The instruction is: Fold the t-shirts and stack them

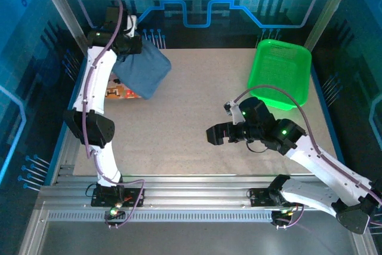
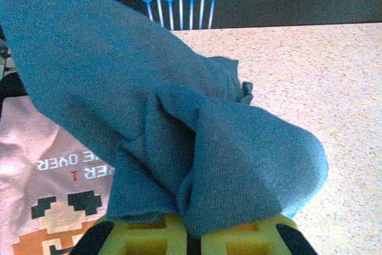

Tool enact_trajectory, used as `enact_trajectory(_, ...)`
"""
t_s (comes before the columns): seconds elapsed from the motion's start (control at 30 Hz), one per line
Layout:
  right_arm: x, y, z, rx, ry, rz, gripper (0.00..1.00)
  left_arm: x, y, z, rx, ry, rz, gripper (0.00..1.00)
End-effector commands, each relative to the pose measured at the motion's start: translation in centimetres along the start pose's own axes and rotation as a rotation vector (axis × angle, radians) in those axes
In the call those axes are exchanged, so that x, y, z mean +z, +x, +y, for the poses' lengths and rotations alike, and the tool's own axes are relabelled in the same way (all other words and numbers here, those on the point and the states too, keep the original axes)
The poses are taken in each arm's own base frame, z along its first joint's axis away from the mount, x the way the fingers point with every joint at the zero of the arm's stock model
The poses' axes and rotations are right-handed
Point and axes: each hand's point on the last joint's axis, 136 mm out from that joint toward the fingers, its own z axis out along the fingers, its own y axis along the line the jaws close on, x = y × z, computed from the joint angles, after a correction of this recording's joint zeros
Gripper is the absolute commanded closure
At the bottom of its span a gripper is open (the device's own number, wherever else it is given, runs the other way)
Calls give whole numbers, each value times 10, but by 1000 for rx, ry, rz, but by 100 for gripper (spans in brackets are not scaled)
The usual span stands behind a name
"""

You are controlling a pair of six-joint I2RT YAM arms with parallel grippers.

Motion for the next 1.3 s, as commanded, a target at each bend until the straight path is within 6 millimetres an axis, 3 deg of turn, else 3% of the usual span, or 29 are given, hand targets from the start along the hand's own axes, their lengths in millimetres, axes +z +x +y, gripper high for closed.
enact_trajectory(0.0, -2, -3, 2, -11, -7, 10, 0, -6, -16, 12, -57, 31, -46, 100)
enact_trajectory(0.3, 8, -7, -3, 1, 4, 30, 0, 26, -15, 60, -201, 17, -19, 100)
enact_trajectory(0.53, 18, -17, -8, 15, 16, 44, 0, 65, -7, 113, -373, 25, 6, 100)
enact_trajectory(0.67, 27, -27, -8, 29, 16, 46, 0, 97, 6, 146, -476, 36, 36, 100)
enact_trajectory(0.97, 47, -47, -1, 49, 24, 59, 0, 171, 54, 210, -697, 63, 120, 100)
enact_trajectory(1.03, 50, -49, 1, 46, 36, 62, 0, 181, 59, 216, -736, 84, 124, 60)
enact_trajectory(1.1, 53, -49, 7, 33, 31, 72, 0, 182, 57, 220, -795, 127, 105, 35)
enact_trajectory(1.13, 54, -50, 8, 30, 33, 75, 0, 180, 53, 222, -811, 140, 91, 2)
enact_trajectory(1.27, 55, -49, 19, 2, 33, 77, 0, 148, 29, 231, -842, 155, 16, 1)
